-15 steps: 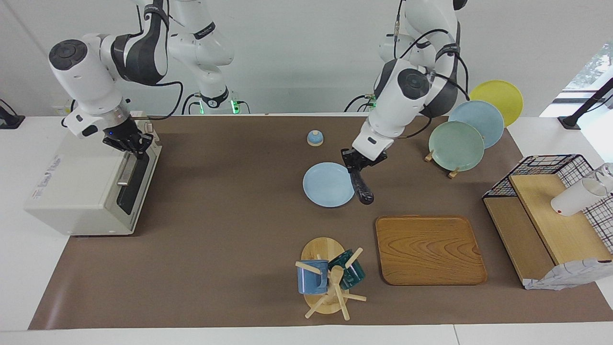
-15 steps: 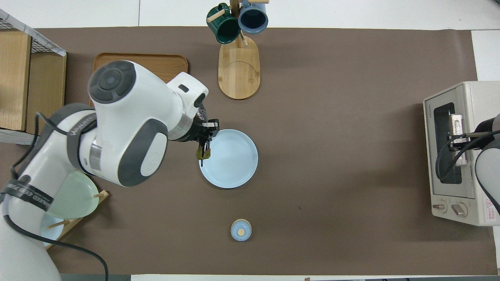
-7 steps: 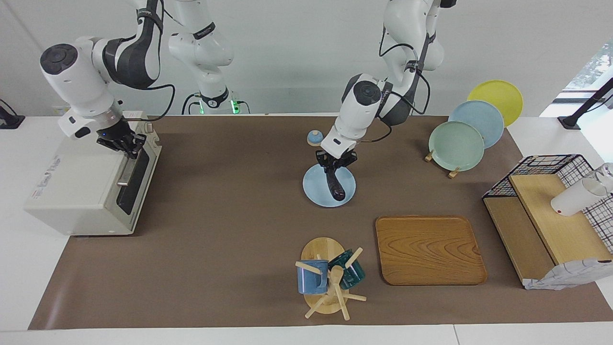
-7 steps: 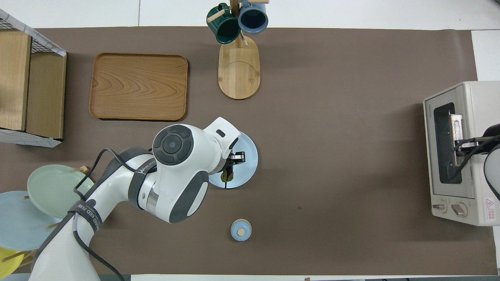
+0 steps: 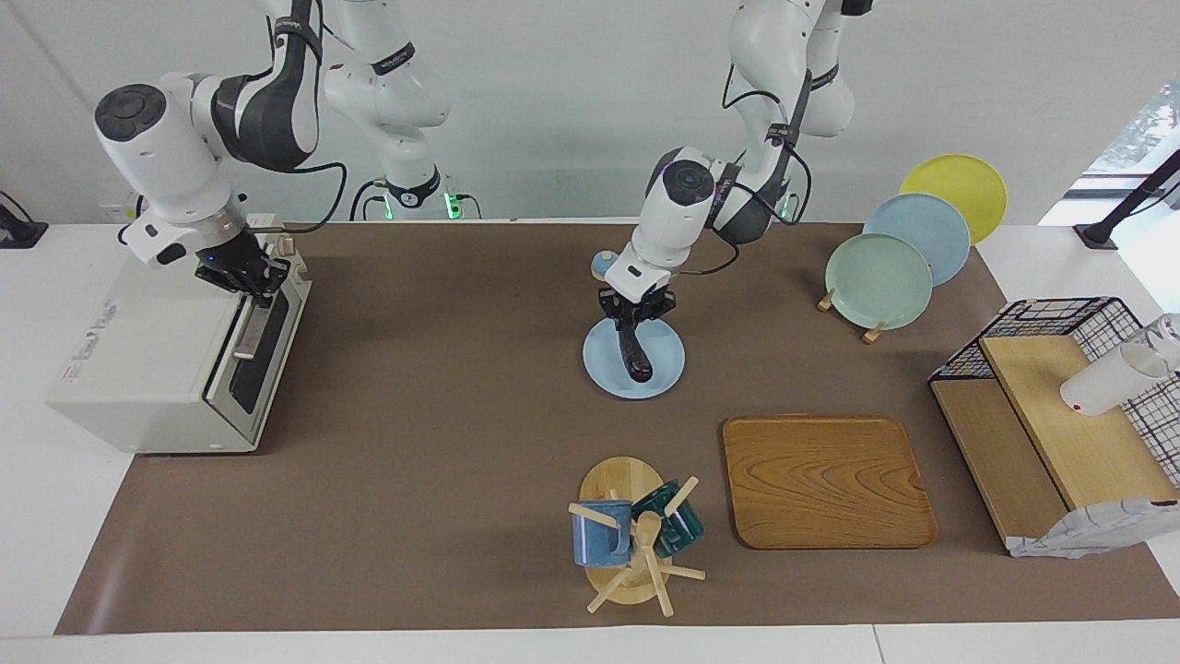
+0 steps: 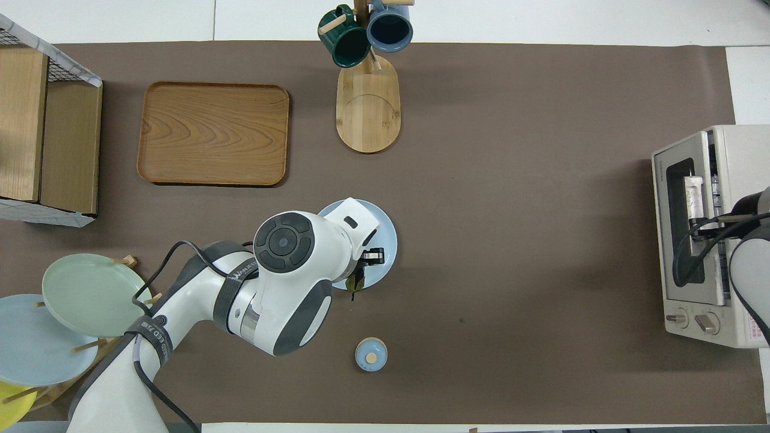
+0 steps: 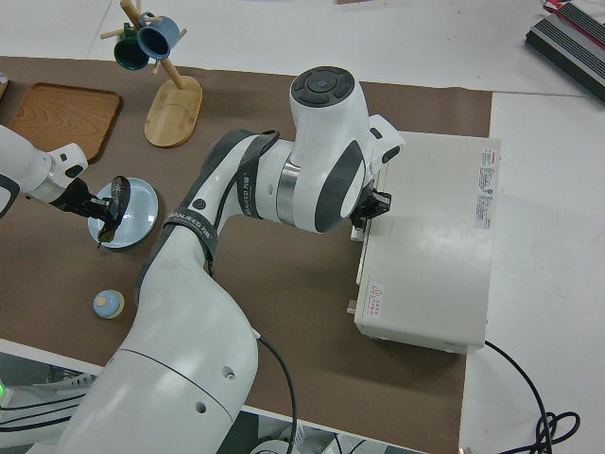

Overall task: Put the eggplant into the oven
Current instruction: 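Release the eggplant on the plate while the right gripper opens the oven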

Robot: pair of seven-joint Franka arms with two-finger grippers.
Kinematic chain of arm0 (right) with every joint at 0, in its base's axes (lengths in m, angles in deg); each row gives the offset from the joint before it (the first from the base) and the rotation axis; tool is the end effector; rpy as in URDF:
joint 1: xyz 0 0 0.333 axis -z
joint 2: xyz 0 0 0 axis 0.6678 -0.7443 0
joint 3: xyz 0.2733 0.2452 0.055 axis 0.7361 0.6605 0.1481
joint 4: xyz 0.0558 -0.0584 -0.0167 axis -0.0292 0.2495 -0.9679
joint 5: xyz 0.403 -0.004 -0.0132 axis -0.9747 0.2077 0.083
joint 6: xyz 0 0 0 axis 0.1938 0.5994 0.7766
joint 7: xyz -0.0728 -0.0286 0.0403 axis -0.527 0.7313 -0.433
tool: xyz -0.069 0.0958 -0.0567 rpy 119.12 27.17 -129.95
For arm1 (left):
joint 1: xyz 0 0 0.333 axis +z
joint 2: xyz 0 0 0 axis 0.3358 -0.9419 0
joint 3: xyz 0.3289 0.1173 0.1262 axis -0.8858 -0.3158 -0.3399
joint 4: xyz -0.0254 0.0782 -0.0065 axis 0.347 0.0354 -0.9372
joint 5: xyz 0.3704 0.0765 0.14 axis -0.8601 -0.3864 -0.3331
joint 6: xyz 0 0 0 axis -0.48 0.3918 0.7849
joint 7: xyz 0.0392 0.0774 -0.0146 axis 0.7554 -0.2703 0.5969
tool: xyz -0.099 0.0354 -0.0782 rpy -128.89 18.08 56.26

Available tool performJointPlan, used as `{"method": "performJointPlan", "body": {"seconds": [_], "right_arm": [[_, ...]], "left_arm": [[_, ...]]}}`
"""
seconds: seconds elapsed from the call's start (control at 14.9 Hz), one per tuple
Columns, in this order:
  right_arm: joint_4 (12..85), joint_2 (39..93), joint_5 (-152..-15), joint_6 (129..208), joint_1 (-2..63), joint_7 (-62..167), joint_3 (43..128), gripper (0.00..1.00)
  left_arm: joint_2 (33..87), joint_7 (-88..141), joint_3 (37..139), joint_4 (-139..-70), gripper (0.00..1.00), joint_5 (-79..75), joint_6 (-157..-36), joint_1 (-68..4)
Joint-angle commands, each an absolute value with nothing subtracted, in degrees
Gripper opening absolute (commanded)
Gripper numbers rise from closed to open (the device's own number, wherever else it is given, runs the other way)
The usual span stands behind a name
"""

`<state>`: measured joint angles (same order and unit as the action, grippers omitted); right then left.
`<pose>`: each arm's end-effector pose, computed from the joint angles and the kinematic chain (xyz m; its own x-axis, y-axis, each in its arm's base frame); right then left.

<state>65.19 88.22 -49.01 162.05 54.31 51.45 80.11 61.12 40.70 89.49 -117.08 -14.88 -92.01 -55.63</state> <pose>0.5048 -0.0985 0.4923 0.9983 0.0050 -0.0586 0.0081 -0.9986 0.0519 0.4461 -0.3861 0.3692 0.9982 -0.0373 -0.0464 -0.0286 -0.9840 0.1759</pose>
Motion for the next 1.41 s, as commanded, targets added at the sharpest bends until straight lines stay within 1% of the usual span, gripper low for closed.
{"method": "performJointPlan", "body": {"seconds": [0.0, 0.07, 0.2, 0.27, 0.4, 0.6, 0.74, 0.87, 0.94, 1.07, 1.14, 1.2, 1.27, 1.34], "right_arm": [[68.45, 85.97, -51.59, 167.52, 52.63, 52.59, 80.35, 0.00], [69.41, 84.92, -52.47, 170.05, 51.06, 53.47, 80.35, 0.00], [72.30, 81.77, -54.06, 177.59, 49.82, 54.53, 80.35, 0.00], [72.84, 80.71, -54.94, 180.15, 48.59, 54.96, 80.44, 0.00], [73.45, 80.61, -55.38, 181.49, 44.82, 57.76, 80.35, 0.00], [74.60, 78.86, -55.38, 184.92, 44.63, 59.45, 80.35, 0.00], [75.04, 77.18, -55.38, 187.03, 44.54, 59.97, 80.35, 0.00], [73.73, 76.83, -55.73, 185.64, 44.10, 63.12, 81.57, 0.00], [72.33, 76.48, -56.08, 184.76, 42.71, 64.01, 82.19, 0.00], [67.94, 75.95, -56.17, 180.38, 39.11, 64.63, 82.38, 0.00], [65.57, 75.34, -56.18, 178.79, 36.48, 66.12, 82.46, 0.10], [63.29, 75.16, -56.18, 176.86, 33.15, 68.39, 82.46, 0.28], [61.17, 74.90, -56.18, 174.93, 29.46, 72.42, 82.46, 0.29], [58.72, 74.11, -55.83, 174.65, 25.33, 78.37, 82.46, 0.28]], "left_arm": [[61.51, 40.07, 88.48, -118.20, 0.57, -13.89, -93.26, -56.62], [61.43, 39.98, 88.48, -117.67, 1.00, -13.98, -92.56, -56.28], [61.51, 39.89, 88.48, -117.32, 1.00, -13.98, -92.29, -56.01], [61.69, 39.54, 88.39, -117.14, 1.00, -13.98, -91.42, -55.66], [62.22, 37.35, 88.30, -113.91, 1.00, -13.98, -86.00, -52.86], [62.30, 32.78, 88.30, -107.49, 1.00, -13.98, -77.47, -46.63], [62.04, 29.53, 88.13, -104.41, 1.00, -14.07, -74.11, -42.93], [61.87, 26.72, 88.13, -103.17, 1.00, -14.50, -72.88, -39.33], [61.87, 24.96, 88.13, -102.82, 1.00, -14.68, -72.09, -37.74], [61.95, 20.49, 88.04, -101.77, 1.00, -15.47, -69.46, -34.58], [62.04, 17.94, 88.04, -100.89, 1.00, -16.60, -67.62, -32.82], [62.22, 16.00, 88.04, -100.27, 1.00, -18.27, -65.86, -31.59], [62.48, 14.76, 88.04, -99.74, 1.00, -20.29, -64.27, -30.70], [62.74, 13.97, 87.95, -98.78, 1.00, -22.13, -62.26, -30.26]]}}
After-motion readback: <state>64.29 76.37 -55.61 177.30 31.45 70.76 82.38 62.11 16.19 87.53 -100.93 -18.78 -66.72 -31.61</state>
